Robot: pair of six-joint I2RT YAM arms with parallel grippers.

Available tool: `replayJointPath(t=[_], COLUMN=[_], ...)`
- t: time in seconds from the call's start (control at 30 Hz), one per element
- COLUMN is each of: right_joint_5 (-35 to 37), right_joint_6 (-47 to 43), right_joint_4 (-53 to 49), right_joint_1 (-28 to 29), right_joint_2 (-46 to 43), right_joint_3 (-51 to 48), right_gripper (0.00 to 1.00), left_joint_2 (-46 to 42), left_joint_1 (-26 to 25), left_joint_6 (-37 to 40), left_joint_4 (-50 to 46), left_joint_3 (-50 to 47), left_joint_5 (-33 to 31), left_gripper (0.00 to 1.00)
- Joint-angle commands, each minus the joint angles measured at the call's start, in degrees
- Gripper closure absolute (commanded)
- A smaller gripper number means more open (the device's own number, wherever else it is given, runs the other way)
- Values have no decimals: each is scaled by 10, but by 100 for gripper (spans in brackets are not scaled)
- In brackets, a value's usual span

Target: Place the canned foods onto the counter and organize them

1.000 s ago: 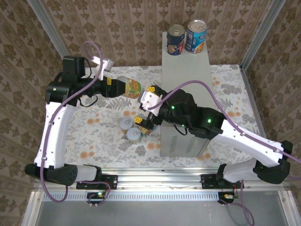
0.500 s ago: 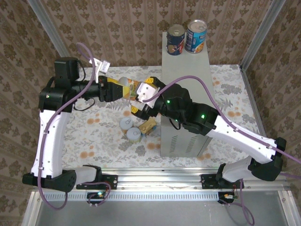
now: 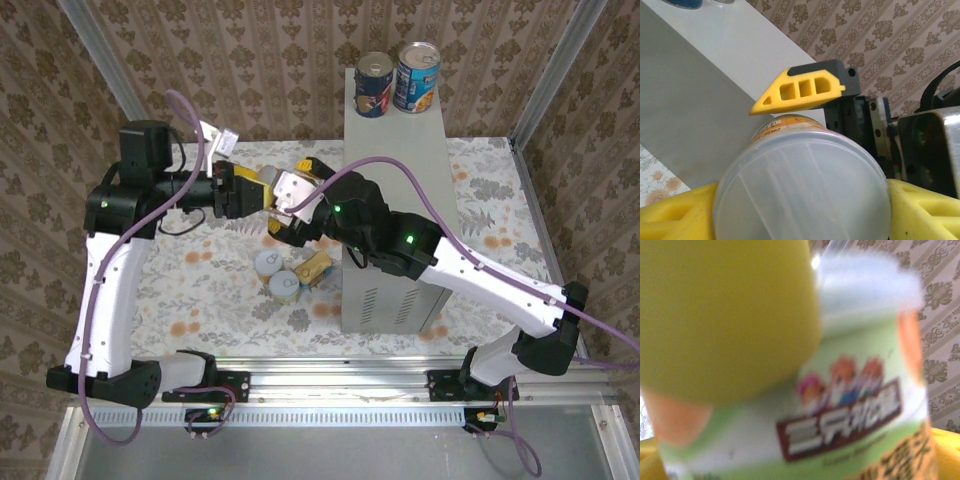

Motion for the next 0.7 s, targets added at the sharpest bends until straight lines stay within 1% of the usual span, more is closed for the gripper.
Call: replayJointPath(t=[0.0,0.07,0.1,0.23,0.33,0.43,0.47,0.5,0.53,0.57,0.67], right_joint_5=[23,29,33,41,42,40,39,37,38,36,32], right_joint_6=[-5,-4,-1,5,11,23,29,34,41,49,77], right_joint_4=[26,30,32,32,29,30,32,34,38,42,56], right_joint_1=[-1,-1,-1,-2,-3,-8,-10,-12,-16,-19,-32], right_joint_2=[7,2,0,-16,-29,-40,-45,-45,-46,-67,-91], right_joint_3=[22,17,14,4,-4,-12,-17,-20,-25,-30,-50], right_gripper=[5,9,13,23,30,35,36,36,37,37,38], left_joint_2=[5,9,11,24,32,35,37,37,36,34,23], left_joint_1=[-12,-14,-14,-16,-24,-33,-36,-37,-38,-38,-34], left_joint_6=[16,19,22,27,26,25,24,21,16,11,-11], left_joint_4=[16,12,8,0,1,8,12,15,22,30,68], left_joint_3=[18,20,22,29,34,37,37,36,35,32,18], left_joint_5=[25,20,14,2,3,7,8,10,12,14,14], left_gripper=[55,55,55,54,50,43,37,28,15,1,0])
